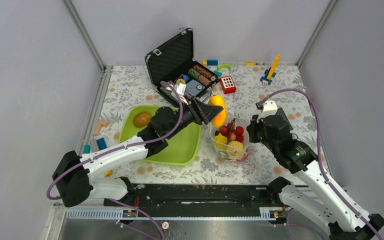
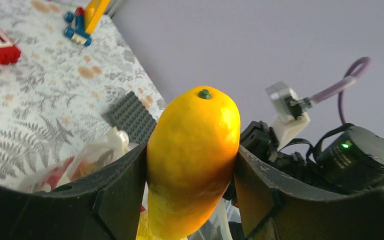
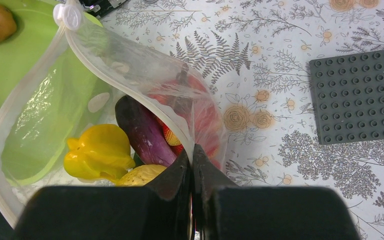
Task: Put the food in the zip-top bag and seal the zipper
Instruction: Place the fake fruit in the zipper food storage bag.
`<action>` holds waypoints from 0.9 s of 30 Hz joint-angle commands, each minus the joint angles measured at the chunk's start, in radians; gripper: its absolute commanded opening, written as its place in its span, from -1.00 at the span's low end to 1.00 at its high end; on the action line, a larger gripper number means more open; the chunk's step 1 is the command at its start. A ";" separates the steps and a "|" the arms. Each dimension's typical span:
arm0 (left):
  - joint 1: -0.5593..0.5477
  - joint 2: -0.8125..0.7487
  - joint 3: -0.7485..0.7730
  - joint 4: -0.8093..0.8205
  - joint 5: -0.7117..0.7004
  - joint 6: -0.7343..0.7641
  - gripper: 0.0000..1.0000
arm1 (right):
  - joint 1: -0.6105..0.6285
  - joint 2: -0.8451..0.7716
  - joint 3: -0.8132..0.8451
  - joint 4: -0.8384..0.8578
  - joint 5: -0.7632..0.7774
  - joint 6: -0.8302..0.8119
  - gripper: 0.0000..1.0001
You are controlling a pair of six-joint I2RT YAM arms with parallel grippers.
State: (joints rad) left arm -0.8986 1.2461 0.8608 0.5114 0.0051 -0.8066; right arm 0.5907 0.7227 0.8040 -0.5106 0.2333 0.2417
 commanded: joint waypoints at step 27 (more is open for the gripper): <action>-0.340 0.218 0.234 -0.510 -0.695 -0.454 -0.27 | -0.003 -0.020 0.001 0.025 -0.018 0.013 -0.86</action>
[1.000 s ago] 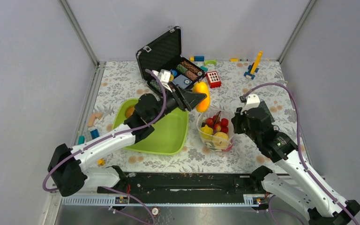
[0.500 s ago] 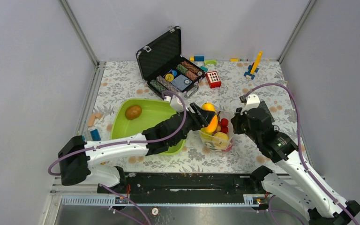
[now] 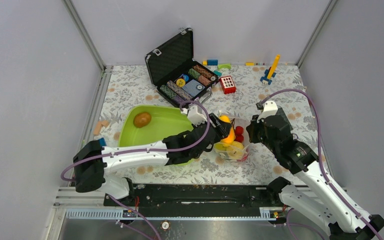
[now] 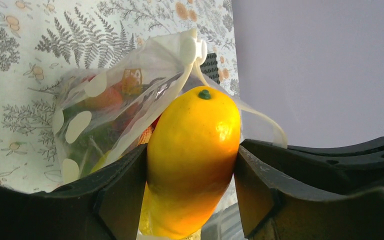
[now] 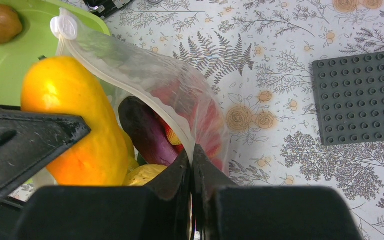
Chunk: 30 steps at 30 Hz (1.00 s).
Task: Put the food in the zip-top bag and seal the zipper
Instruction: Place the fake fruit in the zipper food storage bag.
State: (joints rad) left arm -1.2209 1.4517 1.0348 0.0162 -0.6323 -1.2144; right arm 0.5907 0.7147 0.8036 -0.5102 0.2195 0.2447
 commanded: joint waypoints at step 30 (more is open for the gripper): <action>-0.020 -0.001 0.059 0.107 0.104 0.107 0.98 | -0.004 -0.008 -0.002 0.023 -0.007 0.008 -0.81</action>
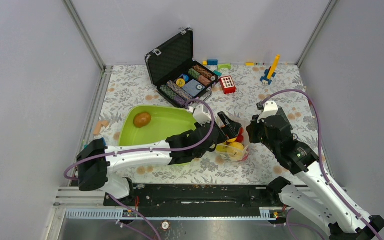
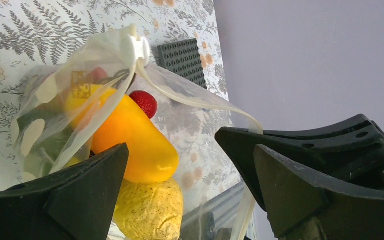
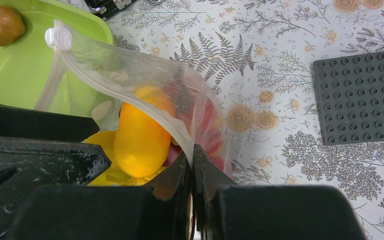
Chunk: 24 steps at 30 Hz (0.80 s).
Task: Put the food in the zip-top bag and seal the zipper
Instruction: Place the fake fruit in the zipper food storage bag, then pick up the fake vegetable from the bin.
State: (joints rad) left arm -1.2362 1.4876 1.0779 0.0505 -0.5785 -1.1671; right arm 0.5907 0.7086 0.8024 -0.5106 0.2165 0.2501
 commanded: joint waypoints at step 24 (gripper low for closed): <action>-0.009 -0.258 -0.038 -0.021 -0.041 0.251 0.98 | -0.004 -0.004 -0.002 0.024 0.004 0.002 -0.81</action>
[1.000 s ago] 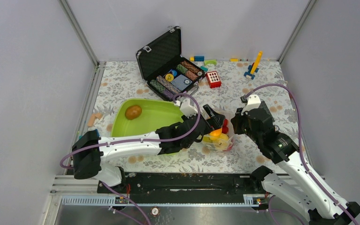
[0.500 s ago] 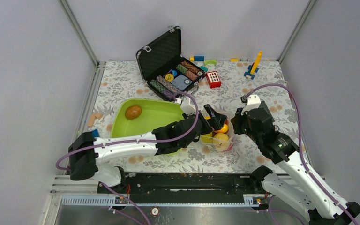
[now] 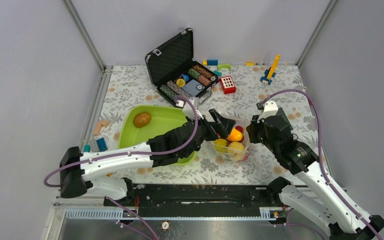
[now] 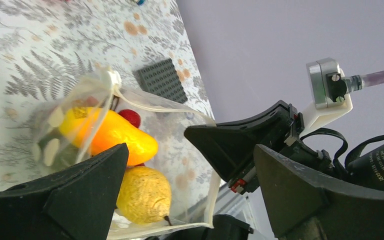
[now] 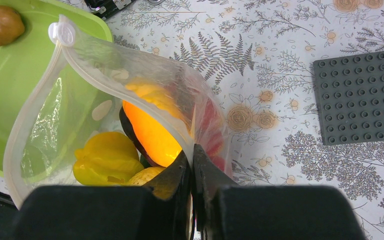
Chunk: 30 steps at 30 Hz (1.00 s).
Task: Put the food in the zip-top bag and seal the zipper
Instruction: Pick up the fake vegetable from the bin.
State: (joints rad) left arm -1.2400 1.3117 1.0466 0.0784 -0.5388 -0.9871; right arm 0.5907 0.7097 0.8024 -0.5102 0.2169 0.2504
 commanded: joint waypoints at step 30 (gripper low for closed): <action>0.665 0.121 -0.007 -0.392 -0.175 0.859 0.97 | -0.004 0.011 -0.001 0.023 0.033 -0.010 -0.81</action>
State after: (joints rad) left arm -0.6067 1.3674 1.0260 -0.3721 -0.5381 -0.3611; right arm 0.5907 0.7181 0.8017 -0.5102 0.2253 0.2493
